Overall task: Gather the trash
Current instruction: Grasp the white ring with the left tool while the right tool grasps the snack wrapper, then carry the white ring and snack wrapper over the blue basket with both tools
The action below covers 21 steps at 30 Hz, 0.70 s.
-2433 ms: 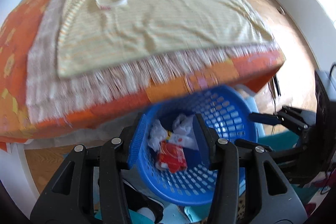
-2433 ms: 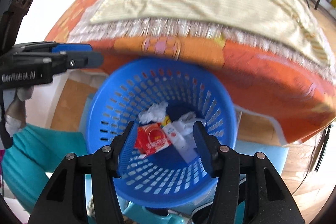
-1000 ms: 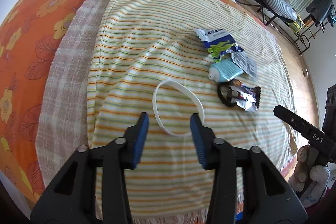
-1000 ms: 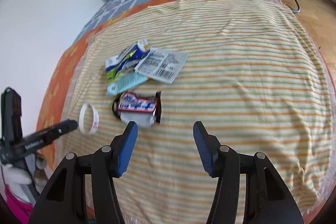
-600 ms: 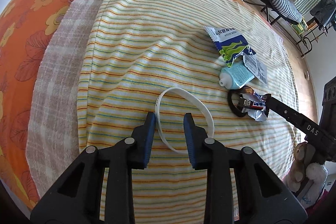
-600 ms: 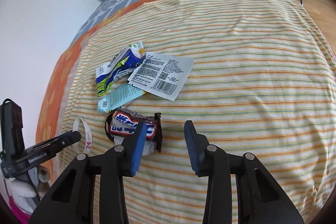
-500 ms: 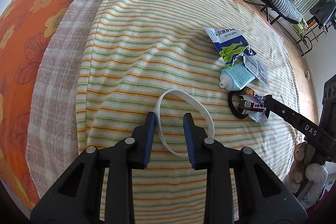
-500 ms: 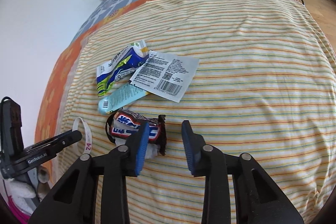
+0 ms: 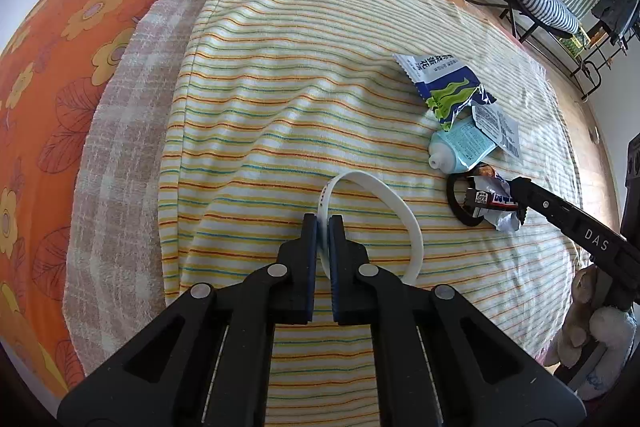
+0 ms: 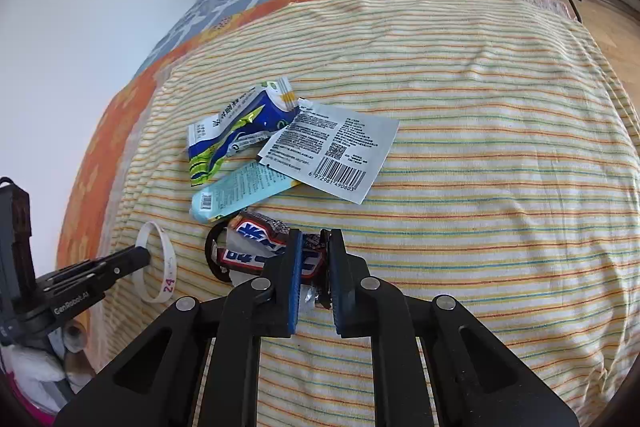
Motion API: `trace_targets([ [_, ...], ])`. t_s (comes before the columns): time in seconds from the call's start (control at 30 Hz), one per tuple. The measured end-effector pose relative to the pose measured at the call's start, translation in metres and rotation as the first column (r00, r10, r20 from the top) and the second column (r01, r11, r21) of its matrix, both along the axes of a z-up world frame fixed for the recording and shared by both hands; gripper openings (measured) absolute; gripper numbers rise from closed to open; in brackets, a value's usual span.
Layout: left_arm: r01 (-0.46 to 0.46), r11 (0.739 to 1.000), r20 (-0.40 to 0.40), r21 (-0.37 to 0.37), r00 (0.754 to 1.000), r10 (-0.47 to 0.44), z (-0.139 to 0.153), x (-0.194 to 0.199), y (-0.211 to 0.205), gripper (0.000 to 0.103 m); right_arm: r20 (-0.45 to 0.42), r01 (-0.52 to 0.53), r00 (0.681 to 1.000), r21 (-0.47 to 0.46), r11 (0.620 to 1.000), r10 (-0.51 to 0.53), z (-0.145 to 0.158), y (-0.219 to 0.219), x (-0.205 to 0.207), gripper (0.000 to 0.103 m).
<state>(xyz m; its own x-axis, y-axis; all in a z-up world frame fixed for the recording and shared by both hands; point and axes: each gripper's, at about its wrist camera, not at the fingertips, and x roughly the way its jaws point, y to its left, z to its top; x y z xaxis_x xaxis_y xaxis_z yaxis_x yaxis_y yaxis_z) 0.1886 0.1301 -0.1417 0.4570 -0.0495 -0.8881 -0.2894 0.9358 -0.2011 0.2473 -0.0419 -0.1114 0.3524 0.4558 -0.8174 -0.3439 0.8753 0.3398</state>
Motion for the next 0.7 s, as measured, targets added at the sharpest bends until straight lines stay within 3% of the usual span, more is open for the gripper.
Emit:
trace_targets([
  [0.2,0.009,1.000,0.039,-0.016,0.999,-0.008,0.010,-0.007,0.002,0.002,0.036,-0.001,0.999,0.009,1.000,0.000,0.011,-0.005,-0.004,0.005],
  [0.7,0.007,0.999,0.120,-0.041,0.993,-0.002,0.040,-0.019,0.001,0.002,0.121,-0.021,0.992,0.031,0.999,0.017,0.045,-0.013,-0.024,0.005],
])
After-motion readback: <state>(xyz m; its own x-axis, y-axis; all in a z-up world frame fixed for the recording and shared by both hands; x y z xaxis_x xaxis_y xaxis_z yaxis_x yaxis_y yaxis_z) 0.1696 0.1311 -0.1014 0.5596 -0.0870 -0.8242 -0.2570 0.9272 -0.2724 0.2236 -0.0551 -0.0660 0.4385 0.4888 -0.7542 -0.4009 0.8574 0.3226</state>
